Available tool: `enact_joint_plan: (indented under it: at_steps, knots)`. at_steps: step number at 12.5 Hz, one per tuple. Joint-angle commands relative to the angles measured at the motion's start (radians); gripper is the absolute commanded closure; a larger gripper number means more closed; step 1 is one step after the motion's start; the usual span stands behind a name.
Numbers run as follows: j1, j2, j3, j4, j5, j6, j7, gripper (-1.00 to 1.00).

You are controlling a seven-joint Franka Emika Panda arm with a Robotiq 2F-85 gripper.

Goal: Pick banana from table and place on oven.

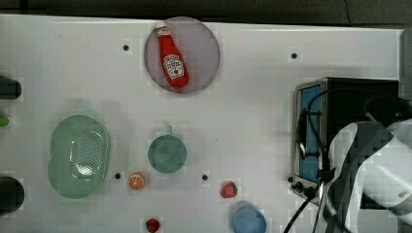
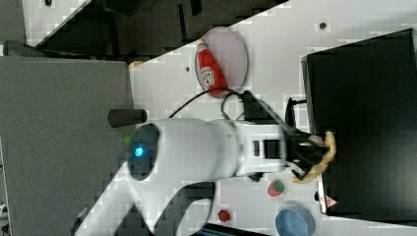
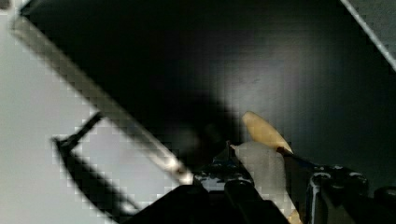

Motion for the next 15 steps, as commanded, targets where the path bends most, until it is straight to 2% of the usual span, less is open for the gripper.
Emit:
enact_joint_plan:
  at_steps: [1,3,9,10,13,15]
  knots:
    - [0.008,0.006,-0.017,0.039,0.033,0.049,-0.156,0.47]
    - [0.006,0.021,-0.020,0.039,0.054,0.053,-0.157,0.41]
    - [0.004,0.026,-0.018,0.047,0.054,0.066,-0.159,-0.90]
    - [0.004,0.021,-0.019,0.060,0.053,0.066,-0.161,-1.00]
    - [0.015,-0.031,-0.012,0.130,0.050,0.024,-0.219,-1.00]
    - [0.038,-0.093,0.005,0.183,0.050,-0.075,-0.220,-1.00]
